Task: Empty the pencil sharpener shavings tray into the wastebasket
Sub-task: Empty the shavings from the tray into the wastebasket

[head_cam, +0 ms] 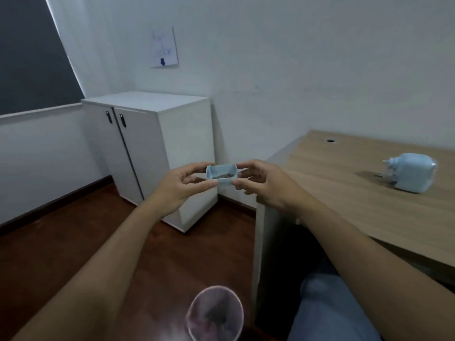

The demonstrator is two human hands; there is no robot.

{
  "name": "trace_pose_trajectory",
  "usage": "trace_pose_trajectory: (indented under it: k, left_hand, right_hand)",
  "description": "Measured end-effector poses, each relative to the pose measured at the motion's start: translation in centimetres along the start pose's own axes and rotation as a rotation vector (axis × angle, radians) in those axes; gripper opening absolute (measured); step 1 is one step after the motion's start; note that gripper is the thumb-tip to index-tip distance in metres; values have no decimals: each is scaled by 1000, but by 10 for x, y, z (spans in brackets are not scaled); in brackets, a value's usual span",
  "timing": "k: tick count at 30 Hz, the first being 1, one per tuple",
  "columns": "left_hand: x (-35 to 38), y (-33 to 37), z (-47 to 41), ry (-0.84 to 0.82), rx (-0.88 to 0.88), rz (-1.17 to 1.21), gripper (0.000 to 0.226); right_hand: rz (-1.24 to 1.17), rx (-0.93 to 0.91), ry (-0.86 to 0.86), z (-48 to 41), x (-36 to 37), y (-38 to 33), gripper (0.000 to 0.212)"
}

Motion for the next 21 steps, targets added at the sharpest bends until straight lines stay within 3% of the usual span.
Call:
trace_pose_trajectory:
  k: [6,12,17,21]
  left_hand:
    - [-34,-80,32,82,-112,62,65]
    - [-20,-189,79,240,-367,196,34]
    - [13,-254,122,258,-588,223,45]
    - [43,-298,147,247,-702,279,36]
  right_hand:
    - [-92,103,-90,-14,85,48,51]
    - [-119,279,-171,5,154,119,42]
    - [-250,498,-195,37,198,186,48]
    - [-304,645,-169,68,222,230,48]
Point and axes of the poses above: each hand's wrist, its own z-axis away from the middle knuckle, its own x-axis out of the palm, y = z × x, the point moved 7 cm from there along -z, towards the middle knuckle, and after that the axes turned 1 degree about z, right-handed, at the moved point
